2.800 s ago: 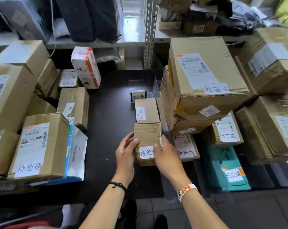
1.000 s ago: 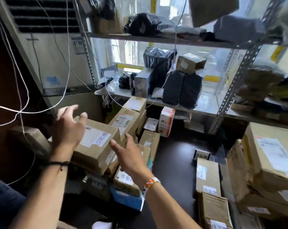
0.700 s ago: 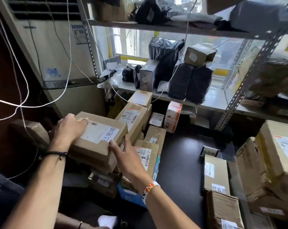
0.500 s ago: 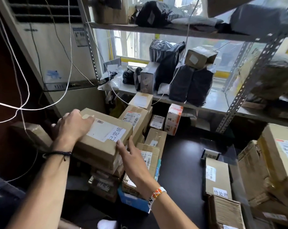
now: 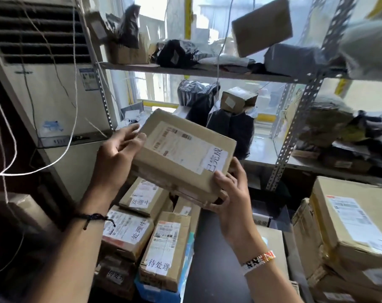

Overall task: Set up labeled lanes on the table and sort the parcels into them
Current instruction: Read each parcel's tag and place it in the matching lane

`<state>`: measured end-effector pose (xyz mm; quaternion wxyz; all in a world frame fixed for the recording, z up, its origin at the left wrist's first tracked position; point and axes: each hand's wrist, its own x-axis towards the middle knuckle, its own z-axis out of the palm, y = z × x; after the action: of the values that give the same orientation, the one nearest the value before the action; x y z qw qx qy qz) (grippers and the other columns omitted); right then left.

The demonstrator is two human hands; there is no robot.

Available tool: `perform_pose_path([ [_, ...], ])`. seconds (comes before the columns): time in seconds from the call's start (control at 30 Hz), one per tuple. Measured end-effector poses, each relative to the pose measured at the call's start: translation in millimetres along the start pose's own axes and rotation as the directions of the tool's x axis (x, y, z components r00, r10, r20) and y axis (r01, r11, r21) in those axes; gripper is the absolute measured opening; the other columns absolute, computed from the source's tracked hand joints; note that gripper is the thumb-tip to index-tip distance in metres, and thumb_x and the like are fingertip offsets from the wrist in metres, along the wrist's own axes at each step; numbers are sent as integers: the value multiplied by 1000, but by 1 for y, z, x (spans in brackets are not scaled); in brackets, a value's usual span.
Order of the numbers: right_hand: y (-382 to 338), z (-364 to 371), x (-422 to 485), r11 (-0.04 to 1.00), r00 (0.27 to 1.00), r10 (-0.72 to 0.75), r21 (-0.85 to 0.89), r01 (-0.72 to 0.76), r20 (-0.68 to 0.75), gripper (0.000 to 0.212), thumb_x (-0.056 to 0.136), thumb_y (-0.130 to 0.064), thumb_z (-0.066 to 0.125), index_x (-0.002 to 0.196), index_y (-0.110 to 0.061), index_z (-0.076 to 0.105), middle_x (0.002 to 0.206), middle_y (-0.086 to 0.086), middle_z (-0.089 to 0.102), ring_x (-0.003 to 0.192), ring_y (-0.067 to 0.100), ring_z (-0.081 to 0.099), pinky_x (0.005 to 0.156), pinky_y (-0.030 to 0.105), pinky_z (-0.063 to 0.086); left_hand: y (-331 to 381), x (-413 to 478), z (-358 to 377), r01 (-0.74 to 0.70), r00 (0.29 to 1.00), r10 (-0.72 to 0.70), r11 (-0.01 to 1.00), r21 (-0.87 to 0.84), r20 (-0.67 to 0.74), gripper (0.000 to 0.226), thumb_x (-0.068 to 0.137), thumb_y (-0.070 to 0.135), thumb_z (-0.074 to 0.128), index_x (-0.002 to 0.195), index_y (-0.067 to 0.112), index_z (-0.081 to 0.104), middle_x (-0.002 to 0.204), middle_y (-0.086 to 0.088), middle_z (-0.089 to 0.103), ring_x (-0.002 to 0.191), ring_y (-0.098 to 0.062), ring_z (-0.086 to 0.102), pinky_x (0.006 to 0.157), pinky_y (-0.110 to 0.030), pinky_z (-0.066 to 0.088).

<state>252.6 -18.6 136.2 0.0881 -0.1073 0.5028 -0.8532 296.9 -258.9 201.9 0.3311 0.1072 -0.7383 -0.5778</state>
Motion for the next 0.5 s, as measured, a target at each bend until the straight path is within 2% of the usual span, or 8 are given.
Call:
perform_pose_path([
  [0.07,-8,-10,-4,997,996,-64,27,66,-58,87,77,-29,78,149,-56,38,146,3,57,119,21,70,90,71,56,-1,-7,29,51,999,-52,987,-150,-1,60,91,48,69,147,29,56,133,15,65,116,2,65,92,-23,53],
  [0.13,-15,-14,-10,987,985,-131,79,140,-111,90,76,-22,80,143,-65,38,148,6,52,120,22,69,92,71,55,-2,-17,65,151,989,-147,951,-269,34,83,77,61,73,150,32,48,140,14,61,129,-13,61,97,-42,55],
  [0.17,-17,-17,-13,981,979,-153,101,167,-135,91,75,-19,81,140,-67,39,148,7,51,120,22,70,93,71,55,-2,-23,86,207,978,-184,916,-343,100,86,76,58,75,151,30,45,141,10,62,131,-20,61,97,-48,56],
  [0.2,-19,-21,-17,976,974,-170,113,188,-152,93,75,-15,82,140,-67,39,148,7,50,119,20,70,94,70,55,-1,-29,107,252,965,-194,877,-409,178,84,80,50,78,152,28,43,139,5,65,129,-26,63,94,-50,58],
  [0.27,-25,-31,-25,973,966,-173,115,198,-192,95,77,-11,86,142,-62,40,148,6,48,114,15,72,96,69,55,5,-40,142,263,955,-155,838,-478,252,77,85,38,80,152,27,44,132,-3,69,119,-30,67,73,-41,62],
  [0.33,-34,-51,-32,979,958,-169,76,191,-233,84,78,-20,87,140,-59,44,147,7,50,115,14,72,98,66,55,10,-44,163,223,959,-98,840,-494,267,68,87,39,78,148,32,48,132,-2,70,119,-31,67,69,-42,60],
  [0.43,-58,-93,-41,984,933,-178,-41,174,-314,79,65,-53,87,134,-59,50,149,-3,47,122,12,67,101,61,56,19,-43,186,219,929,-9,819,-531,370,57,92,36,72,145,28,54,137,-6,68,126,-32,65,96,-60,57],
  [0.5,-77,-118,-45,983,935,-173,-113,145,-308,80,64,-64,84,137,-58,52,152,-4,50,129,16,63,102,61,54,27,-47,202,215,903,46,813,-541,426,46,94,29,68,140,25,59,137,-10,69,126,-34,65,105,-63,51],
])
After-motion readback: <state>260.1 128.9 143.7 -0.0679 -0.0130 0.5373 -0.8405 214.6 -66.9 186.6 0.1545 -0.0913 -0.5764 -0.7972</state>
